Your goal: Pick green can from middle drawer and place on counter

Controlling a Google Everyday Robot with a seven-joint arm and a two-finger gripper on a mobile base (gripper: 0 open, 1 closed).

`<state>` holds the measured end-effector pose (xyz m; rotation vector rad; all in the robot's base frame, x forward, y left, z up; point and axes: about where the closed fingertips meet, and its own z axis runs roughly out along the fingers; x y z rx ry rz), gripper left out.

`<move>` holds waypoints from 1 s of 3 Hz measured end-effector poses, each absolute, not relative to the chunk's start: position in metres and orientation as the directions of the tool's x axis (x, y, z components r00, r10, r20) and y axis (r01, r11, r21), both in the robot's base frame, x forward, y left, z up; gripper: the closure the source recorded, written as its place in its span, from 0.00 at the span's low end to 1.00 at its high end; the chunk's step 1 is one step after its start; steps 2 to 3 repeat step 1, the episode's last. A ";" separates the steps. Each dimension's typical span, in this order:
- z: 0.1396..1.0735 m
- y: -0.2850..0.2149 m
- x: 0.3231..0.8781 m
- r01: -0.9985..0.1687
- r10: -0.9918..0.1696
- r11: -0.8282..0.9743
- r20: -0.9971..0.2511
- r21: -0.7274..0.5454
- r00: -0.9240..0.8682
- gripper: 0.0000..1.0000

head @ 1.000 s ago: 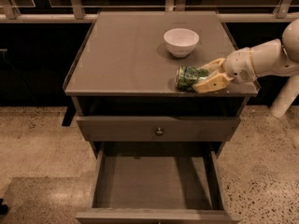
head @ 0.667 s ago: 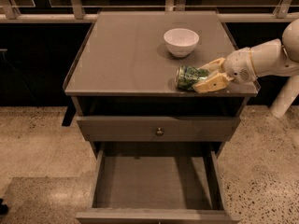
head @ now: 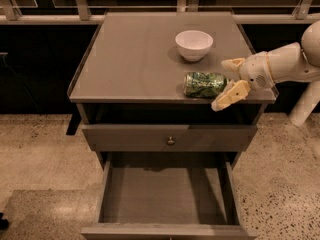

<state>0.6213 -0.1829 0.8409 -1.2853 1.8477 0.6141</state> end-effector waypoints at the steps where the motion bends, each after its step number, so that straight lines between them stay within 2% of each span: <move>1: 0.841 -0.183 0.621 -0.928 -0.547 0.370 -0.818 -0.046 -0.177 0.00; 3: 0.841 -0.183 0.621 -0.928 -0.547 0.370 -0.818 -0.046 -0.177 0.00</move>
Offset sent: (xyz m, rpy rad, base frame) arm 0.0000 0.0000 0.0000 0.0000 0.0000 0.0000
